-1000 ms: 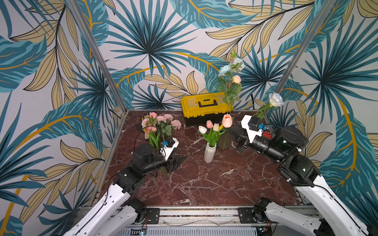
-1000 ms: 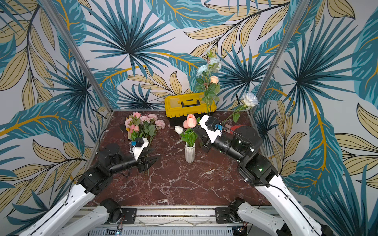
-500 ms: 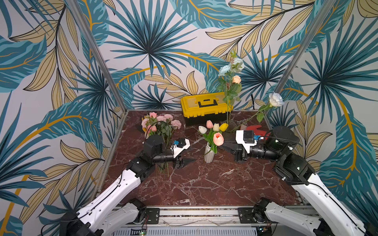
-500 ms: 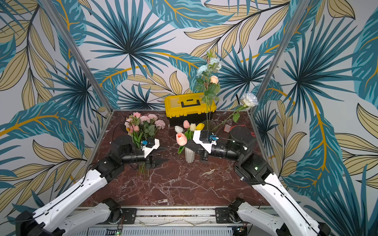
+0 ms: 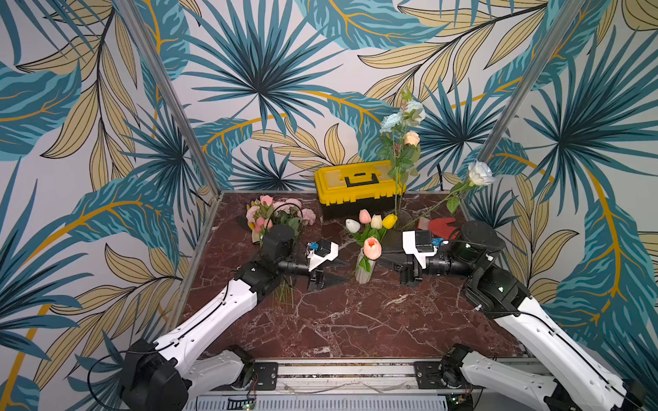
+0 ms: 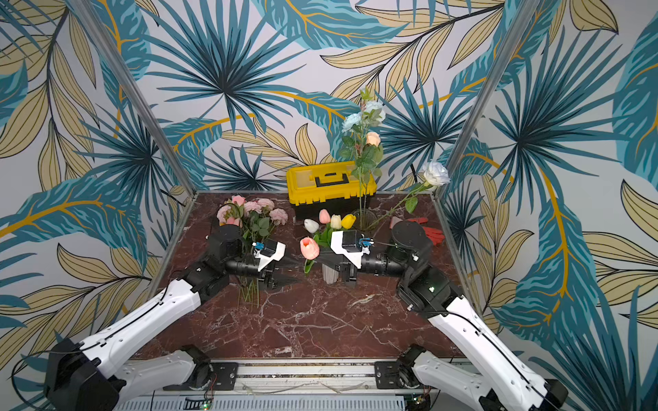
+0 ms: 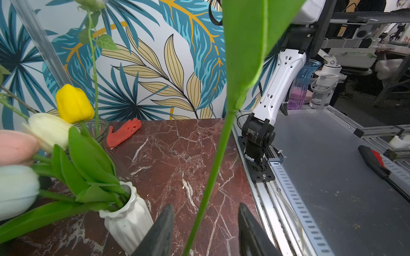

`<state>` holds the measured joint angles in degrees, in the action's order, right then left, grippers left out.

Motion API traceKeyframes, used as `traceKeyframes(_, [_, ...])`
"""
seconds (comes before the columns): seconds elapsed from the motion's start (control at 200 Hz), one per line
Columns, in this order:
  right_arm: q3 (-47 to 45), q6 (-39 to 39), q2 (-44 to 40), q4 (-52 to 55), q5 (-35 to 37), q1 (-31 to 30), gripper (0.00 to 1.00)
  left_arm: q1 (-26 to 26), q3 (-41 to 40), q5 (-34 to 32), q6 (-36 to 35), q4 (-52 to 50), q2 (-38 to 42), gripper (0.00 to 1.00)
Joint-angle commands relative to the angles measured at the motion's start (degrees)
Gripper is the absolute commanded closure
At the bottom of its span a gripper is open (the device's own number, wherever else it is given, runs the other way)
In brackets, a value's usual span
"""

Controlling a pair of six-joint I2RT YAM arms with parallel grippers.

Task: Pick out pink flowers from the vase
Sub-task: Place the flower at the center of the board.

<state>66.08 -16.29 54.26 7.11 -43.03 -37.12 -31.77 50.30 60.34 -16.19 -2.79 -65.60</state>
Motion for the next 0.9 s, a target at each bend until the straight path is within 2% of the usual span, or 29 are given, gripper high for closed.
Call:
traceKeyframes(0.0, [-2.03, 1.45, -0.80, -3.16, 0.92, -0.08, 1.00, -0.73, 1.25, 1.03, 0.19, 1.12, -0.20, 0.54])
traceKeyframes(0.1, [-2.54, 1.97, -0.82, -4.06, 1.25, -0.11, 1.00, -1.10, 1.07, 1.27, 0.62, 1.14, -0.96, 0.58])
traceKeyframes(0.185, [-2.63, 2.23, -0.66, -4.21, 1.11, -0.12, 1.00, -1.21, 1.07, 1.20, 0.63, 1.12, -1.45, 0.66])
traceKeyframes(0.456, [-3.24, 3.07, -0.82, -4.61, 0.65, -0.05, 1.00, -1.36, 1.46, 0.83, 0.80, 1.13, -2.60, 1.00])
traceKeyframes(0.641, [-3.84, 2.28, -1.25, -3.85, 2.11, -0.09, 1.00, -1.37, 0.87, -0.55, 1.43, 1.27, -1.61, 1.00])
traceKeyframes(0.756, [-3.90, 1.86, -1.94, -2.26, 6.01, -0.07, 0.69, -1.20, -0.80, -3.07, 4.24, 3.78, 0.56, 1.00])
traceKeyframes(0.821, [-4.18, 1.53, -2.89, -1.72, 7.55, -0.09, 0.61, -0.81, -2.98, -5.39, 6.45, 6.58, 2.86, 1.00])
traceKeyframes(0.896, [-4.21, 0.11, -4.49, -0.87, 9.51, -0.07, 0.59, -0.32, -5.64, -10.05, 10.11, 9.01, 6.26, 1.00])
